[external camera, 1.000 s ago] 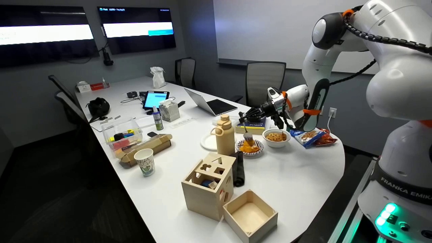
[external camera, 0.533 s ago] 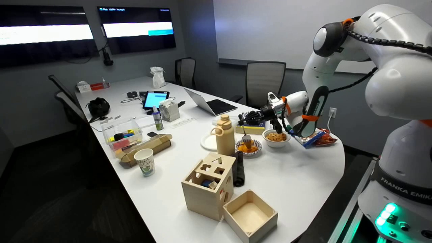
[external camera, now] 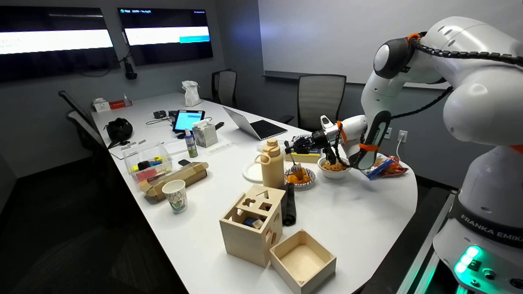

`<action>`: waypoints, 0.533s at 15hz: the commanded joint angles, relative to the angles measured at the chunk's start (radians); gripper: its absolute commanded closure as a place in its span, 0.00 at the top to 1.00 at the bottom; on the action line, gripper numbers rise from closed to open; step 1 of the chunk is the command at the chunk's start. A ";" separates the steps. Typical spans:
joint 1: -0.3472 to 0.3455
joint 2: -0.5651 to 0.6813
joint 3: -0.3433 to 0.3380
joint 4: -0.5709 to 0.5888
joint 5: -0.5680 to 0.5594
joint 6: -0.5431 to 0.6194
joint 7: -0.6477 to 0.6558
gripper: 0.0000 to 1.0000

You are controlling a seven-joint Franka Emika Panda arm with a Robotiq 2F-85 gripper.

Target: Stir the contents in the bowl

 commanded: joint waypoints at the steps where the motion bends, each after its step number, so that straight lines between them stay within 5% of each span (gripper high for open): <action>1: -0.009 0.002 0.002 0.016 -0.013 0.026 0.003 0.01; 6: -0.023 -0.037 0.014 -0.037 0.014 -0.003 -0.072 0.01; 7: 0.052 -0.061 -0.071 -0.050 0.089 0.046 -0.096 0.01; 8: 0.028 -0.066 -0.049 -0.061 0.079 0.009 -0.098 0.01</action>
